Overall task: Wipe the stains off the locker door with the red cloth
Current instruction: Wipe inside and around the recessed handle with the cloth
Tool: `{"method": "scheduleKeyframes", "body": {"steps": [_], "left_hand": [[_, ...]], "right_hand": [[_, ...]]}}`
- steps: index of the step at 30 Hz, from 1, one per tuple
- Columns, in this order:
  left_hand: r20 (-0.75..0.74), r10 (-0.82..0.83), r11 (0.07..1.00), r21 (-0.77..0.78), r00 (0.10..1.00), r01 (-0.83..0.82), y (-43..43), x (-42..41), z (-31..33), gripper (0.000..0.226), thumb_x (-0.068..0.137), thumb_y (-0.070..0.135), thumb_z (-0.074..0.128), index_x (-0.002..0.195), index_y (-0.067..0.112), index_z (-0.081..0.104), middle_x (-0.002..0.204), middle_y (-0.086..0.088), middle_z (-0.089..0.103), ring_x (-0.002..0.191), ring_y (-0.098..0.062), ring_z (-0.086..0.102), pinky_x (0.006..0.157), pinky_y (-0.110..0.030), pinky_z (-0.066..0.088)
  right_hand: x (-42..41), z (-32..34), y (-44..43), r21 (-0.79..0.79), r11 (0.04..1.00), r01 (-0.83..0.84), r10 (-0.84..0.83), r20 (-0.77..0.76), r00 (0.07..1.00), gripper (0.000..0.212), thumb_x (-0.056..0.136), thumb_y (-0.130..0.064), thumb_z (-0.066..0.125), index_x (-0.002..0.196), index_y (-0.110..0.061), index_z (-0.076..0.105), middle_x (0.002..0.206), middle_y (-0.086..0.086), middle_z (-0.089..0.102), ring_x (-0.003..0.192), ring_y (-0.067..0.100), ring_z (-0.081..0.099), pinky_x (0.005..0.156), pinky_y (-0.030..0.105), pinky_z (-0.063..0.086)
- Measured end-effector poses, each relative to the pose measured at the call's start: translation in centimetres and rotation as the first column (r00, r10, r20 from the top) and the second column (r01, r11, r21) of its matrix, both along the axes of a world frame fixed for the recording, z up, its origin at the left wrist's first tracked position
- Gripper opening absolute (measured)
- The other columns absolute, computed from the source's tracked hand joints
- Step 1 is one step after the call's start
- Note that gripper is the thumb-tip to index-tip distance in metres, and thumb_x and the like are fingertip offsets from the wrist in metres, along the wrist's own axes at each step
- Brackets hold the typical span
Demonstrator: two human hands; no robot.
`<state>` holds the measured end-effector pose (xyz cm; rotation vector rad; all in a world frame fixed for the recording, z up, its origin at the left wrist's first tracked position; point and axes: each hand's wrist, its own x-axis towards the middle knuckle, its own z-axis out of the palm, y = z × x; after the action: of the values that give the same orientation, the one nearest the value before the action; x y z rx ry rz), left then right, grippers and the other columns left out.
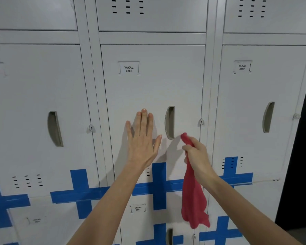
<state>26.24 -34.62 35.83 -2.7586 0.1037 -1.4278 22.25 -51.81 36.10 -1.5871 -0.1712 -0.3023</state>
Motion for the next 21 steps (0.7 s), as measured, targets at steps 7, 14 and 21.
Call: {"method": "scheduleKeyframes", "body": {"steps": [7, 14, 21], "left_hand": [[0.017, -0.046, 0.999, -0.006, 0.999, 0.046, 0.1, -0.2, 0.0, 0.071, 0.096, 0.052, 0.018, 0.153, 0.009, 0.01, 0.161, -0.011, 0.0, 0.148, -0.024, -0.001, 0.116, -0.056, 0.009], [0.019, -0.028, 0.999, -0.031, 0.999, 0.029, -0.2, 0.1, 0.0, 0.07, 0.096, 0.05, 0.017, 0.152, 0.009, 0.015, 0.161, -0.012, 0.004, 0.148, -0.024, 0.003, 0.116, -0.057, 0.013], [0.014, -0.037, 0.999, 0.0, 0.999, 0.037, 0.4, -0.2, 0.3, 0.069, 0.097, 0.05, 0.001, 0.152, 0.01, 0.015, 0.161, -0.011, 0.006, 0.148, -0.023, 0.005, 0.116, -0.055, 0.016]], "right_hand": [[1.4, 0.9, 2.3, -0.672, 0.655, 0.345, 0.0, 0.457, 0.89, 0.036, 0.093, -0.012, 0.043, 0.129, -0.01, 0.046, 0.103, 0.006, 0.041, 0.076, 0.016, 0.049, 0.067, 0.024, 0.046], [1.2, 2.1, 4.7, -0.77, 0.634, 0.067, -0.06, 0.037, 0.998, 0.04, 0.091, -0.016, 0.041, 0.128, -0.002, 0.037, 0.123, 0.019, 0.037, 0.105, 0.034, 0.049, 0.086, 0.038, 0.045], [2.0, 4.1, 5.2, -0.945, 0.291, 0.152, -0.115, 0.123, 0.986, 0.039, 0.091, -0.026, 0.04, 0.12, -0.003, 0.05, 0.123, 0.017, 0.042, 0.112, 0.031, 0.043, 0.088, 0.036, 0.04]]}}
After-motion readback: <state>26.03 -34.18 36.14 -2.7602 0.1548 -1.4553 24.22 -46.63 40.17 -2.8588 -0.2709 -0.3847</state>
